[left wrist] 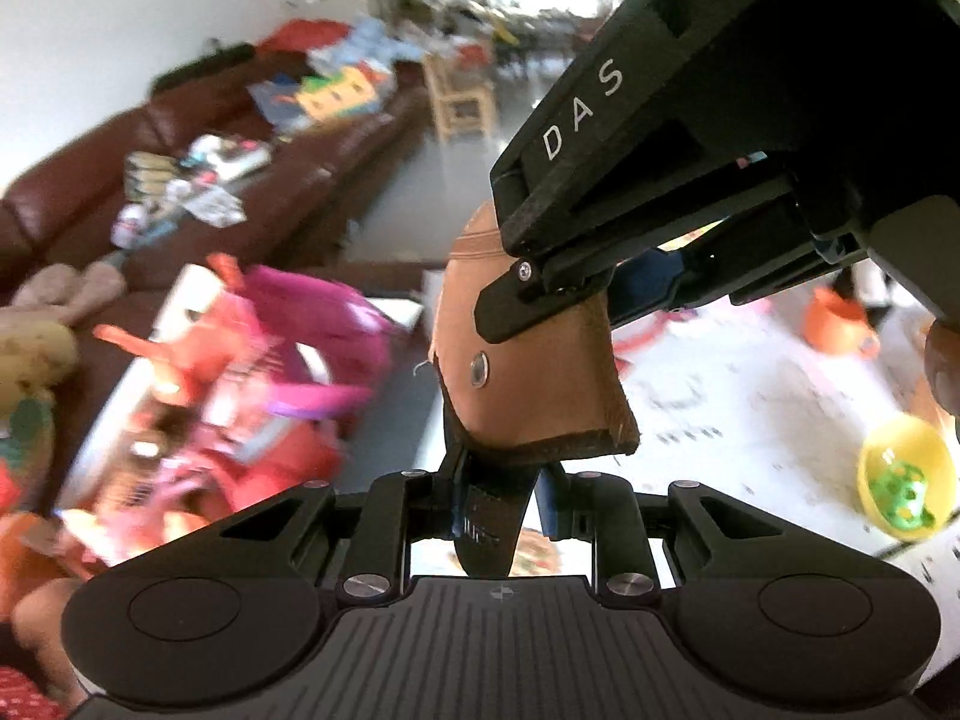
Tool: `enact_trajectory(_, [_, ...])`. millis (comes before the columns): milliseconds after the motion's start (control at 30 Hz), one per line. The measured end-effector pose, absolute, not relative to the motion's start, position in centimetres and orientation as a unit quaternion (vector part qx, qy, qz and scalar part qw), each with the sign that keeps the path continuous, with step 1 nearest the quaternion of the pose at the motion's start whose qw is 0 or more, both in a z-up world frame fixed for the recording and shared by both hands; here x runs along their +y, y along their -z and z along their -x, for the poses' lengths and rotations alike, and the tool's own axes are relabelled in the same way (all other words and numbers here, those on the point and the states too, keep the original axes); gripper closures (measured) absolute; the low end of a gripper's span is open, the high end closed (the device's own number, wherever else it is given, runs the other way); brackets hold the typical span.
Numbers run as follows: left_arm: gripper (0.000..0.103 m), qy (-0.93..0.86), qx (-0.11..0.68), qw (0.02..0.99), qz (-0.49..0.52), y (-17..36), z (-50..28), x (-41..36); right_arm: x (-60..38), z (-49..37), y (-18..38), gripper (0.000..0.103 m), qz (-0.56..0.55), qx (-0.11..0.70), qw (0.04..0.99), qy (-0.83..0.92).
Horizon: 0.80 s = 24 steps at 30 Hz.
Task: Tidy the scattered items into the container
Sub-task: 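Carry the brown cap with both grippers over the white box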
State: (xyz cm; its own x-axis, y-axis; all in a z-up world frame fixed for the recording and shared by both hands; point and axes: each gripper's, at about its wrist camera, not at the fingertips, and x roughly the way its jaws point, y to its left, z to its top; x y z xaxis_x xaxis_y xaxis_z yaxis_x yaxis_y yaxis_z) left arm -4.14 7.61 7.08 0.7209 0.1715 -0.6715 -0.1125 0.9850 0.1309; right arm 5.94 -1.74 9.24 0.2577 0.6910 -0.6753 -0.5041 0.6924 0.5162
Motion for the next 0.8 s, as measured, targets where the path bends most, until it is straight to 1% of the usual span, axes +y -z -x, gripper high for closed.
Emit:
enact_trajectory(200, [0.078,-0.140,0.340,0.930,-0.015,-9.4,5.6,12.9,3.5,-4.6,-12.0,0.074,-0.075,0.440,0.775,-0.447])
enact_trajectory(533, [0.078,-0.196,0.336,0.921,0.005,-10.4,4.3,20.5,12.5,-4.7,-13.0,0.074,-0.044,0.418,0.762,-0.493])
enact_trajectory(567, [0.073,-0.202,0.339,0.919,0.010,-10.3,3.9,21.2,13.2,-5.0,-12.9,0.070,-0.044,0.415,0.762,-0.495])
enact_trajectory(600, [0.054,-0.208,0.346,0.915,0.015,-9.9,3.3,21.8,13.9,-5.3,-12.7,0.068,-0.041,0.413,0.762,-0.496])
enact_trajectory(633, [0.034,-0.217,0.355,0.909,0.019,-9.6,3.0,22.3,14.5,-5.6,-12.3,0.050,-0.035,0.416,0.763,-0.493])
enact_trajectory(667, [0.023,-0.227,0.356,0.906,0.024,-9.3,2.8,22.7,14.9,-6.0,-11.8,0.036,-0.031,0.424,0.765,-0.484])
enact_trajectory(700, [0.010,-0.233,0.354,0.905,0.027,-9.1,3.0,22.9,15.0,-6.4,-11.2,0.036,-0.031,0.431,0.768,-0.473])
enact_trajectory(733, [0.007,-0.235,0.354,0.905,0.027,-8.9,3.1,23.0,14.8,-6.7,-10.8,0.036,-0.033,0.434,0.769,-0.467])
enact_trajectory(800, [0.006,-0.235,0.360,0.903,0.024,-8.4,3.1,22.9,14.4,-7.2,-10.2,0.035,-0.036,0.440,0.769,-0.461])
